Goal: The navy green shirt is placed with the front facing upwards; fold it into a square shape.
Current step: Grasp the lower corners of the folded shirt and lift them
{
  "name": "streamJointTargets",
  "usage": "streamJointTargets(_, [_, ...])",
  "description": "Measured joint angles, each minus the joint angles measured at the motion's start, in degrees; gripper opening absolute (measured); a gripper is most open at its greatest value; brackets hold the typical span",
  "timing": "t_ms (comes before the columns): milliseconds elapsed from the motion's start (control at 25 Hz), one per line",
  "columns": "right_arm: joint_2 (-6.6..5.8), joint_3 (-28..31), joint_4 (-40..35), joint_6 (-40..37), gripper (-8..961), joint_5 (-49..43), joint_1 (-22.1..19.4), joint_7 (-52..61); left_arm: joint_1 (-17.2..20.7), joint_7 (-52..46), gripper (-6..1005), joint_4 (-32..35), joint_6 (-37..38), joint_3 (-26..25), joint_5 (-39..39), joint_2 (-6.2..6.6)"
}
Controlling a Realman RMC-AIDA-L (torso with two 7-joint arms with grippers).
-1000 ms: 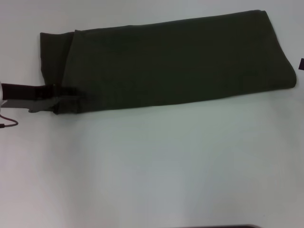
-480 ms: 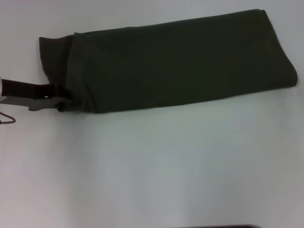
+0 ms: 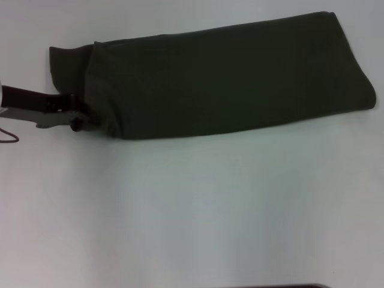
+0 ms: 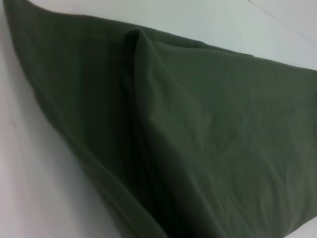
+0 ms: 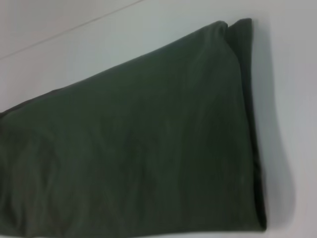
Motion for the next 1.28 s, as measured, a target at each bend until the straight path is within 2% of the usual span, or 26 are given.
streamJointTargets(240, [2.32, -0.6, 0.7, 5.4, 855, -0.8, 0.7, -0.6, -0.6, 0.0, 21, -0.2, 0.3, 0.0, 0.0, -0.04])
streamJointTargets(640, [4.74, -1.7, 3.7, 13.2, 855, -0.6, 0.4, -1.9, -1.5, 0.0, 23, 0.0, 0.4, 0.0, 0.0, -0.36])
streamJointTargets(880, [5.56, -1.8, 4.1, 15.3, 855, 0.3, 0.6, -2.3, -2.0, 0.0, 24, 0.0, 0.2, 0.1, -0.1, -0.62])
streamJointTargets(1280, [5.78, -2.0, 8.0, 18.1, 855, 0.3, 2.3, -3.7, -2.1, 0.0, 24, 0.0, 0.1, 0.2, 0.0, -0.74])
